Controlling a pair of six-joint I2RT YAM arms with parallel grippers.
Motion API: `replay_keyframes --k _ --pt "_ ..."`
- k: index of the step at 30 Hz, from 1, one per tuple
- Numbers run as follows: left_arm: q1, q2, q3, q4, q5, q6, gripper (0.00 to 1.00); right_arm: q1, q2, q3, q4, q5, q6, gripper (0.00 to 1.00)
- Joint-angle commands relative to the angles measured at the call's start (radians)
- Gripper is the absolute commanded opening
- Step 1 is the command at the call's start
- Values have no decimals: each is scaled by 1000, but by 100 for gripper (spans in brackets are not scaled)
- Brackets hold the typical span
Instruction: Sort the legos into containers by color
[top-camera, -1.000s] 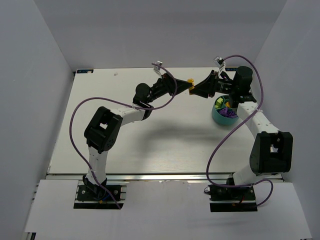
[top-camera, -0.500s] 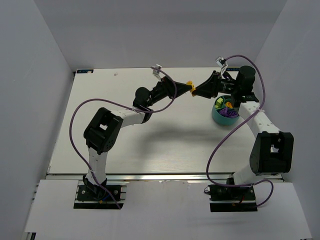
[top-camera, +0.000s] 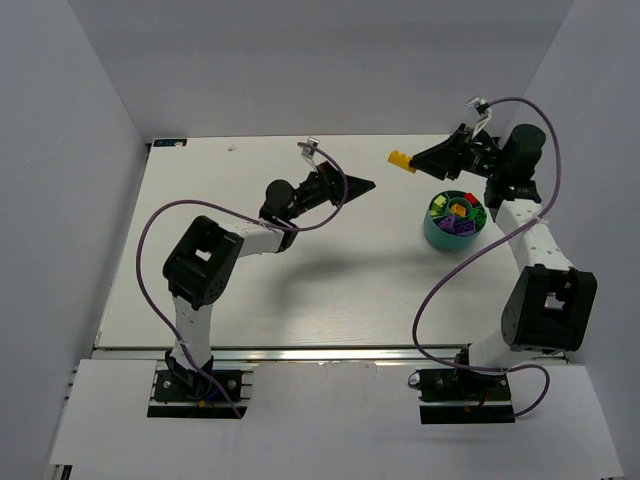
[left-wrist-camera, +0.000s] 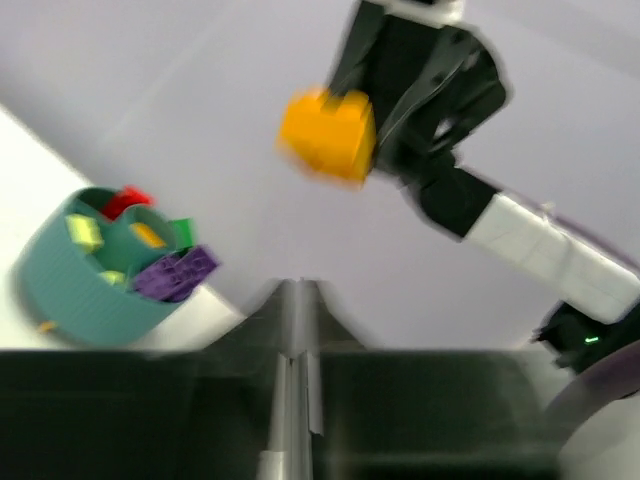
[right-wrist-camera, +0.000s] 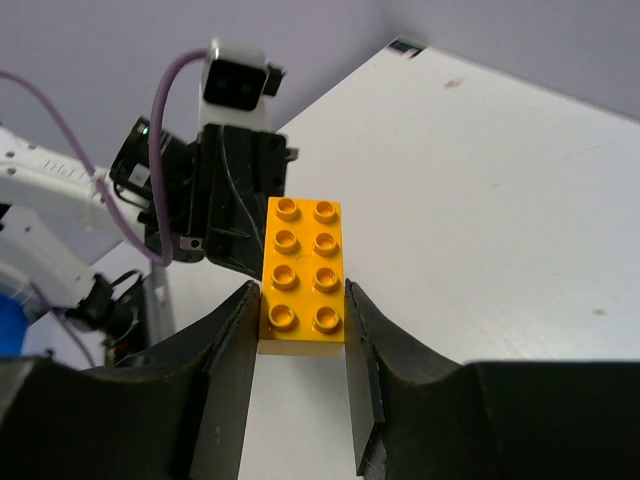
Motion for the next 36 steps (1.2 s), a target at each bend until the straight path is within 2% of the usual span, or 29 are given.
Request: replay_keyframes --k 1,7,9,12,13,14,15,16,17,18,19,21,22,26,36 --pt "23 -50 -17 -2 16 13 0 -37 -51 61 88 41 23 18" --pt "23 -49 -14 6 16 10 0 -38 -54 50 91 38 23 17" --pt "24 -53 -17 -7 21 17 0 -43 -57 61 34 33 -26 17" --pt "32 -90 -31 -87 19 74 0 -69 -53 175 -377 87 -377 15" --pt "35 -104 -37 -118 13 117 0 -83 -44 265 -513 145 -489 13" --pt "41 -139 -51 -198 7 140 3 -86 -12 322 -789 179 -734 13" --pt "58 -159 -56 -244 -2 161 7 -92 7 379 -914 213 -842 12" --pt "66 -179 -62 -298 -19 224 11 -107 24 471 -1015 272 -928 12" --pt "79 -232 -68 -427 -33 270 25 -112 51 510 -1107 308 -1080 11" --pt "86 -262 -68 -506 -52 318 33 -115 59 540 -1245 350 -1143 11" --pt "90 -291 -66 -587 -80 420 42 -121 64 561 -1292 436 -1190 10" --pt "101 -367 -60 -769 -154 514 57 -120 73 600 -1367 516 -1313 10" --pt "107 -389 -59 -821 -178 574 61 -121 76 613 -1427 580 -1345 10" --pt "162 -476 -74 -960 -235 625 73 -121 117 671 -1542 699 -1448 8" --pt "216 -586 -180 -962 -244 631 74 -84 229 716 -1636 855 -1550 5"
